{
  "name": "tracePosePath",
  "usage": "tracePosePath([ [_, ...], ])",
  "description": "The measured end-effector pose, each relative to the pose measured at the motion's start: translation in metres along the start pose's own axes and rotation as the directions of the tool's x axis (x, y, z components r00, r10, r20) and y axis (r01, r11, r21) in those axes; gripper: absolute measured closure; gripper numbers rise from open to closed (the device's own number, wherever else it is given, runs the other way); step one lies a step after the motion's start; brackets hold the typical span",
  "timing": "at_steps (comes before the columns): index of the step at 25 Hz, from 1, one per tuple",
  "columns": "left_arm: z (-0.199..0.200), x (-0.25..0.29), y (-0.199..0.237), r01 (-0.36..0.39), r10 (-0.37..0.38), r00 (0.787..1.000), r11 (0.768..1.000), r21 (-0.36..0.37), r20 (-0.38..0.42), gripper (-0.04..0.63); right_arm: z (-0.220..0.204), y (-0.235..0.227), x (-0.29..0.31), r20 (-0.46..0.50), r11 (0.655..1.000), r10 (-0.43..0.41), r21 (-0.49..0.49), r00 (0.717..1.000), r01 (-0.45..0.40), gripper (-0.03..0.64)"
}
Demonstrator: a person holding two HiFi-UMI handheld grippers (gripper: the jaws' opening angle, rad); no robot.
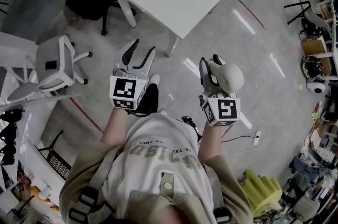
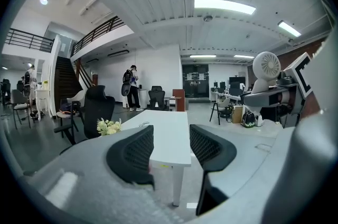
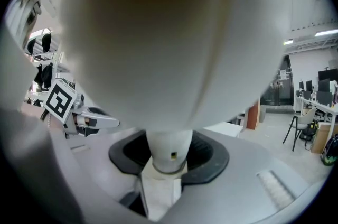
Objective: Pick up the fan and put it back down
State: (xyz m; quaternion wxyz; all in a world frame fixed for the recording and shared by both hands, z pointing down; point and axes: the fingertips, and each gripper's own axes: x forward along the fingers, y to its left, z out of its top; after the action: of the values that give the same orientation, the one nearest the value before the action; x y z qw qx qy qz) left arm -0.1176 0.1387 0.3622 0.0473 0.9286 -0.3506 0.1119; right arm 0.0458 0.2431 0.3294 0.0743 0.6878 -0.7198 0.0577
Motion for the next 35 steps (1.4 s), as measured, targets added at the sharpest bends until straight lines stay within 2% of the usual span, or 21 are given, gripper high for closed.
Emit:
tracePosePath([
  [7,0.02,0.061,0.041,0.037,-0.037,0.999,0.999,0.025,0.002,0.373,0.011,-0.019,0.066,-0.038,0.999,-0.037,-0.003,0.999,0.037,0.462],
  [17,0.035,0.123,0.101,0.065,-0.065,0.998,0.998,0.027,0.002,0.373,0.03,-0.025,0.152,-0.026,0.999,-0.038,-0.003,0.999,0.038,0.462],
  [28,0.028,0.162,0.106,0.103,-0.103,0.995,0.995,0.013,-0.015,0.373,0.021,-0.045,0.188,-0.061,0.999,-0.05,0.014,0.997,0.051,0.462],
  [35,0.027,0.194,0.103,0.07,-0.07,0.997,0.997,0.009,-0.038,0.373,0.015,-0.078,0.213,-0.081,0.999,-0.016,0.028,0.997,0.019,0.462],
])
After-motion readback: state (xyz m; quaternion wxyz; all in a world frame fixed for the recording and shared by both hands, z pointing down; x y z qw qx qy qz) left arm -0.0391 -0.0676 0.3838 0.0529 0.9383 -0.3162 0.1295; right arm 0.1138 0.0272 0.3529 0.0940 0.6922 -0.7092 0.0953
